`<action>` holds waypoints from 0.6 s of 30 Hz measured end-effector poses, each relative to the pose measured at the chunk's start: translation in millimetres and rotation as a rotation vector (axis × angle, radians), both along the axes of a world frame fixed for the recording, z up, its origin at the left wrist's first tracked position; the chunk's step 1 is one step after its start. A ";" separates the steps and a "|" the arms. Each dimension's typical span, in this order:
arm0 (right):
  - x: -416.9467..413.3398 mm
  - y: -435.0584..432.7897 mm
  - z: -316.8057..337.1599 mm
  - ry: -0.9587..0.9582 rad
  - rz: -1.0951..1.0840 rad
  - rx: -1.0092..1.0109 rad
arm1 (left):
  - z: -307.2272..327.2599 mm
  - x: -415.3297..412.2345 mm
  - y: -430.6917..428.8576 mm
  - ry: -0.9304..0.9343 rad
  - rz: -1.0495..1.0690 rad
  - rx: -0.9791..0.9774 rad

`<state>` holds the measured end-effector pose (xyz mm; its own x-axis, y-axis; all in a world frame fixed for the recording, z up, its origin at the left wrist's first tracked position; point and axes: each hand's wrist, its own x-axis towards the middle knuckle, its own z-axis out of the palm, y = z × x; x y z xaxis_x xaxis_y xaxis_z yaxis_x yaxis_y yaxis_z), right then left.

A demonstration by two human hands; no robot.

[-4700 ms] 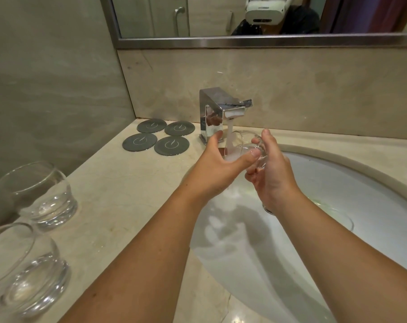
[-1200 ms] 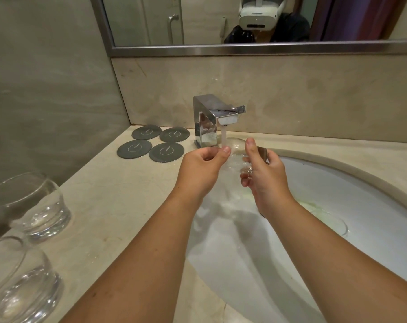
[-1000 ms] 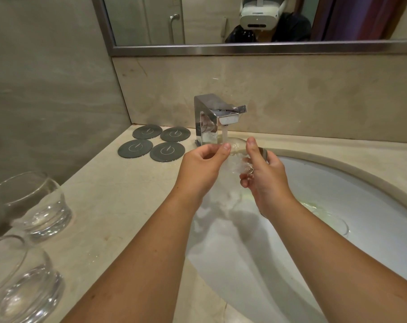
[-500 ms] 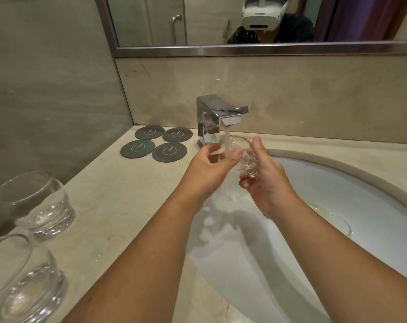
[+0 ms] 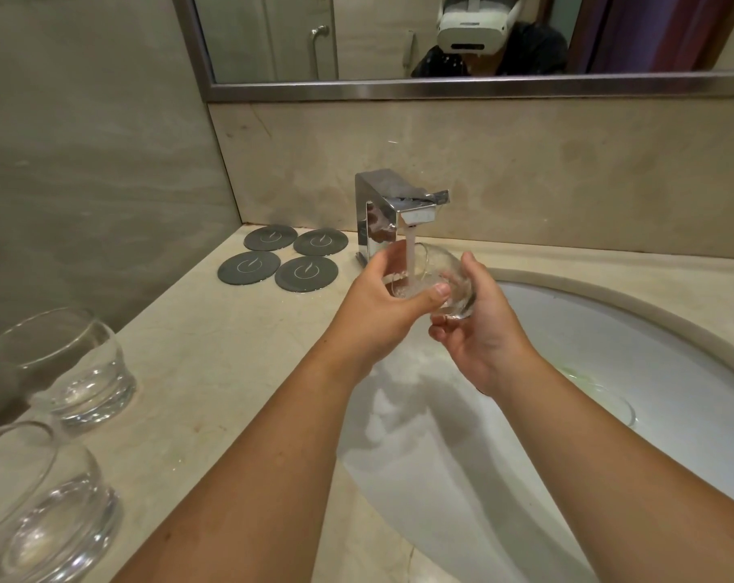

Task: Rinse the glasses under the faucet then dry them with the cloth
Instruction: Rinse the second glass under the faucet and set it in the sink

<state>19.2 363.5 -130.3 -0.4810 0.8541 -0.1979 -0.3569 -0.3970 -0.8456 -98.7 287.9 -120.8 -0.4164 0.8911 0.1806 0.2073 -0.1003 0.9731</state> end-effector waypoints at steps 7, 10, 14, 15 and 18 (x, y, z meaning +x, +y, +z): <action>-0.6 -1.4 2.4 0.070 -0.021 -0.016 | 4.6 6.7 -4.0 0.012 0.077 -0.096; -2.0 -2.1 3.8 0.068 -0.005 -0.019 | 4.9 6.6 -3.6 0.027 0.137 -0.098; -1.3 -2.1 5.4 0.061 -0.016 -0.059 | 6.5 6.2 -3.0 -0.017 0.139 -0.061; -0.4 -2.1 5.1 0.049 -0.020 -0.072 | 7.6 6.4 -3.9 -0.019 0.124 -0.054; 1.5 -1.8 3.7 0.015 -0.019 -0.083 | 6.9 5.7 -4.3 -0.006 0.059 -0.044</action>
